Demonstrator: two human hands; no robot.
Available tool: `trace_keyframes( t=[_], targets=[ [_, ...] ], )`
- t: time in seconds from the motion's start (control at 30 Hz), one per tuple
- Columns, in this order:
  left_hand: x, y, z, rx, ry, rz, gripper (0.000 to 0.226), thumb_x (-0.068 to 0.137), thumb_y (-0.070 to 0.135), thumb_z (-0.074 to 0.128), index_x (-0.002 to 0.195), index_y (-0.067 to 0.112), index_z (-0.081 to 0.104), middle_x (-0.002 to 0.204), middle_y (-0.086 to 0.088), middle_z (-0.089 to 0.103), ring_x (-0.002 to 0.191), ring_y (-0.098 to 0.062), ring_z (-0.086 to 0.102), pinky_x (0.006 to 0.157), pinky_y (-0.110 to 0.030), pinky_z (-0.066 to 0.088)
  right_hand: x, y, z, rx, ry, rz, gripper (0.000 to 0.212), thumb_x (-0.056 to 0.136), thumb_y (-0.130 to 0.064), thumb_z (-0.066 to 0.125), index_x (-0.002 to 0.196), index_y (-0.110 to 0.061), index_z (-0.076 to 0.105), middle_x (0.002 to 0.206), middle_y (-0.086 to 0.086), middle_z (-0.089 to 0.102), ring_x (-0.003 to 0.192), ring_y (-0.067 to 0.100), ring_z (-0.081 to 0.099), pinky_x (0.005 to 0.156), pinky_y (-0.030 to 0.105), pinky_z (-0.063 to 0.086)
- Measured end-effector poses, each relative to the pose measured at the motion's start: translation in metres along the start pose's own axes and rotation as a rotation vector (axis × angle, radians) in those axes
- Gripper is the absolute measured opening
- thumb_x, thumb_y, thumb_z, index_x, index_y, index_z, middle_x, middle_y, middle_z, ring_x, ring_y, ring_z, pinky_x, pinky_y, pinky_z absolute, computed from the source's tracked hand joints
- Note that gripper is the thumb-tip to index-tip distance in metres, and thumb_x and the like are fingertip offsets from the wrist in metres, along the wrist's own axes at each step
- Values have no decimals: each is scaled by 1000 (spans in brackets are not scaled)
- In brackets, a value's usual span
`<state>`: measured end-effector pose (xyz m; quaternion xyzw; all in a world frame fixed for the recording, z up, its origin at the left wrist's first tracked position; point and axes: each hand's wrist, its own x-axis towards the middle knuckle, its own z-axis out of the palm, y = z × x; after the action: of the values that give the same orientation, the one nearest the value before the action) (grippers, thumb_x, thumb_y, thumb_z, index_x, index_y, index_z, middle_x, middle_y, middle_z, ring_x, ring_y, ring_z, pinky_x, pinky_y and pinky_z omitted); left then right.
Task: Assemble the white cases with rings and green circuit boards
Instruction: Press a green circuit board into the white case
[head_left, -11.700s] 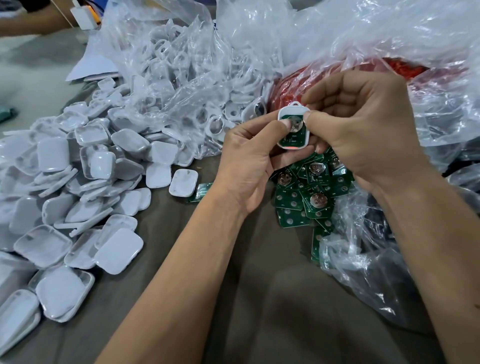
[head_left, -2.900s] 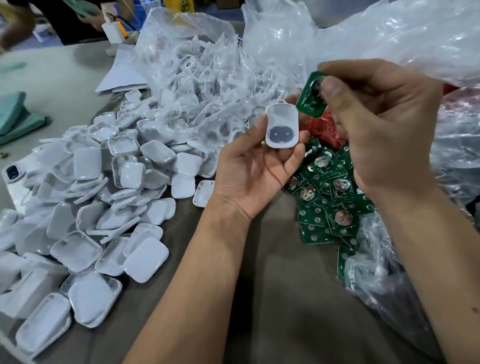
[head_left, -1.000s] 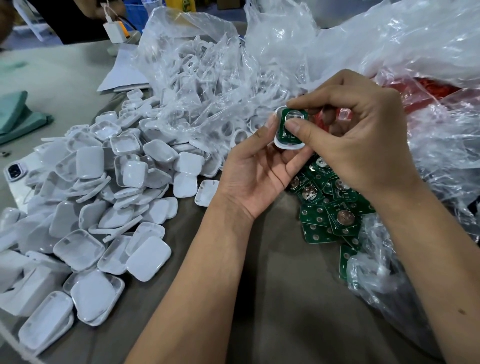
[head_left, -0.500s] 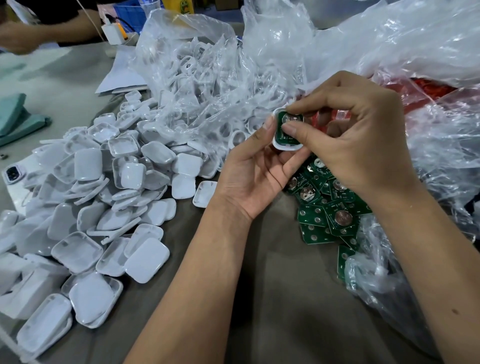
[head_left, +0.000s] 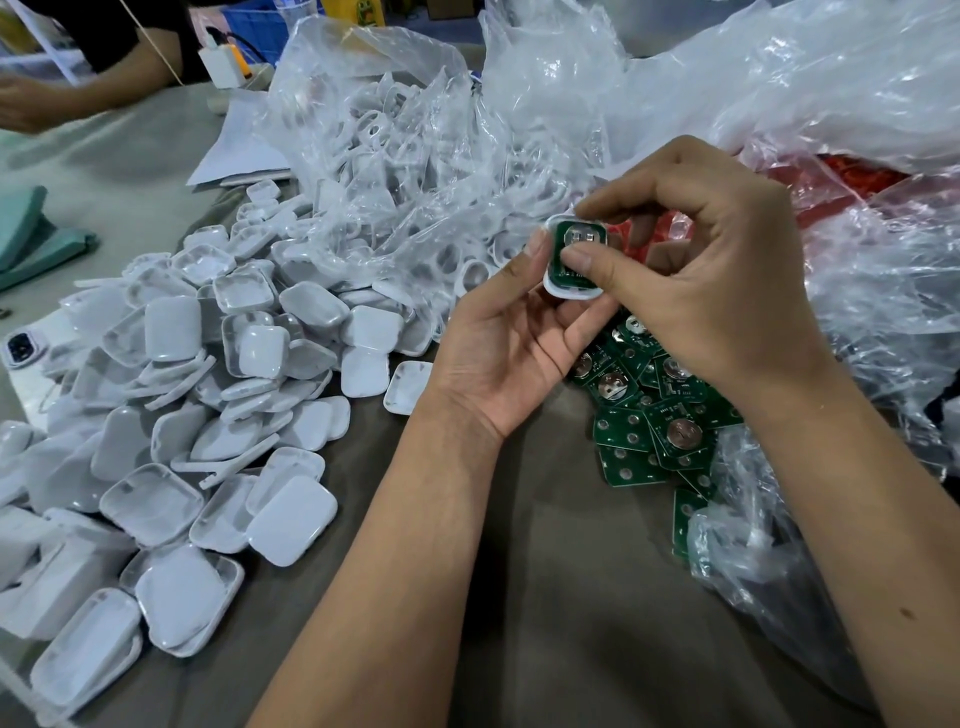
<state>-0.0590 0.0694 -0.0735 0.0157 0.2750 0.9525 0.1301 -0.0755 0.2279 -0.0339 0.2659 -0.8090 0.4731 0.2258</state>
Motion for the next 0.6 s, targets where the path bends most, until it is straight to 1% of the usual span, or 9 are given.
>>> trace_keyframes(
  t=[0.17, 0.27, 0.43, 0.47, 0.6],
  targets=[
    [-1, 0, -1, 4, -7, 4, 25, 98, 17, 57, 94, 3, 77, 100, -15, 76, 93, -26, 75, 78, -33, 62, 0, 0, 2, -7, -5, -14, 21, 84, -25, 87, 99, -15, 78, 98, -1, 65, 77, 9, 62, 57, 20, 50],
    [-1, 1, -1, -4, -4, 4, 24, 97, 17, 58, 95, 2, 77, 101, -16, 75, 92, -26, 75, 77, -33, 62, -1, 0, 3, -5, -5, -30, 20, 85, -22, 86, 99, -13, 77, 101, 1, 66, 78, 8, 61, 57, 17, 49],
    [0, 0, 0, 6, 17, 17, 22, 96, 17, 60, 93, 3, 77, 99, -15, 76, 91, -25, 75, 77, -34, 63, -1, -1, 2, -10, -7, -71, 20, 85, -20, 85, 98, -7, 77, 100, 2, 70, 77, 17, 64, 60, 14, 44],
    [0, 0, 0, 9, 22, 19, 22, 95, 17, 61, 93, 3, 77, 99, -15, 75, 91, -25, 75, 77, -34, 63, -1, -1, 2, -25, 1, -84, 20, 85, -21, 85, 98, -7, 77, 99, 2, 71, 77, 17, 64, 62, 15, 44],
    [0, 0, 1, 17, 39, 19, 21, 91, 18, 64, 94, 2, 76, 100, -15, 75, 90, -25, 75, 75, -33, 63, -2, -4, 3, -33, 61, -121, 18, 87, -22, 84, 97, -8, 77, 95, 1, 73, 77, 14, 68, 63, 26, 54]
  ],
)
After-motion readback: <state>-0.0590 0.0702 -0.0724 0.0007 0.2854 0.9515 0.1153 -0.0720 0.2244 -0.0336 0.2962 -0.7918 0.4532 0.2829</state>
